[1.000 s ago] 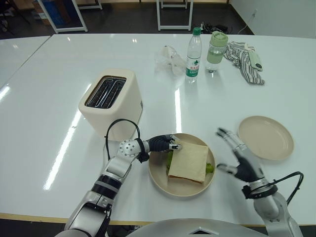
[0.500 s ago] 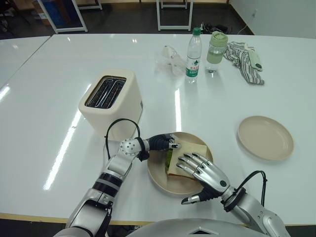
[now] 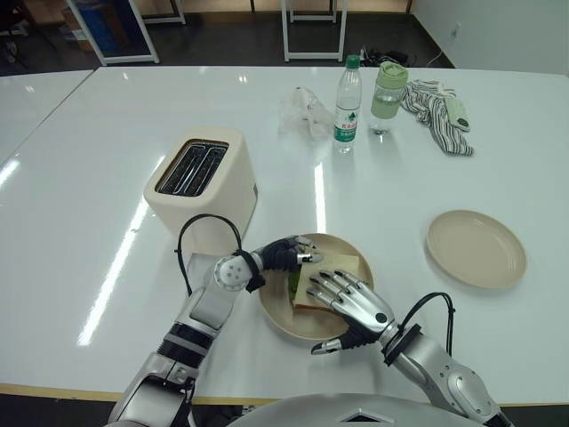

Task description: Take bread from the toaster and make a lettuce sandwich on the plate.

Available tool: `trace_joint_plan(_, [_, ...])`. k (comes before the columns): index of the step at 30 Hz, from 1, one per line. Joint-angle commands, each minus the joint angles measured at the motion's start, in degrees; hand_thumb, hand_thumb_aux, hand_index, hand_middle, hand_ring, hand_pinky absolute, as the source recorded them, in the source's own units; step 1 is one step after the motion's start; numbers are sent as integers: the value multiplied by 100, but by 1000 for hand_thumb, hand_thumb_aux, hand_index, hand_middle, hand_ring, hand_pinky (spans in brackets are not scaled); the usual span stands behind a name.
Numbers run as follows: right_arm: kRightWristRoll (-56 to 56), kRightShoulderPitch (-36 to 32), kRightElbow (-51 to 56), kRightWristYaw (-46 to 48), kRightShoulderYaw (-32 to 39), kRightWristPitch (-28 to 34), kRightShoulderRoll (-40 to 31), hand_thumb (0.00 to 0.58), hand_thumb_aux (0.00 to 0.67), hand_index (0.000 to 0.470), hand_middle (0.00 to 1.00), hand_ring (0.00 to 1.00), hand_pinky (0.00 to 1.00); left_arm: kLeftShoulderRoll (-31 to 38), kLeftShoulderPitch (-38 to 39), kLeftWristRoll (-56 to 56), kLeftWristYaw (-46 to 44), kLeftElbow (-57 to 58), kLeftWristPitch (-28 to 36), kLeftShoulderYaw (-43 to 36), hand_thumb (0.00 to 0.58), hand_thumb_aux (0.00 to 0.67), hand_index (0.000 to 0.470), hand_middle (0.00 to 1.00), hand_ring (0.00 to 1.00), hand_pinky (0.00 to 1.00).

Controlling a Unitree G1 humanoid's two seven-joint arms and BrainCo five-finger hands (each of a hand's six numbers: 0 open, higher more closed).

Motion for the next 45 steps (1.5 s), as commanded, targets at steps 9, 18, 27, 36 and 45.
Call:
trace_joint_plan(9, [34, 162, 947, 778, 411, 529, -374, 0, 0, 0, 0, 0, 0, -154, 585, 1042, 2166, -1708, -1350, 609, 0, 0, 0, 0, 0, 0])
trace_joint_plan(18, [325, -248, 285, -1753, 30, -41, -172, 0, 0, 0, 0, 0, 0, -589, 1072, -249, 2254, -1138, -2201, 892, 0, 0, 0, 0, 0, 0])
trace_joint_plan(27, [1317, -4, -634, -2798, -717, -508, -103, 0, 0, 0, 0, 0, 0, -585, 1289, -1121, 1845, -1285, -2627, 1166, 493, 410, 288, 1000, 1000, 1000])
trace_joint_plan(36, [5468, 1899, -1282, -197, -2867, -1094, -1950, 580, 670, 470, 1000, 1000, 1000, 1593, 2252, -714, -51, -2989, -1442, 2345, 580, 670, 470, 1000, 1000, 1000])
trace_joint_plan(45, [6033, 2699, -1412, 1968, -2719, -724, -2538, 580, 670, 470, 1000, 1000, 1000, 2885, 3279, -637, -2049, -3533, 313, 2188, 580, 670, 470, 1000, 1000, 1000])
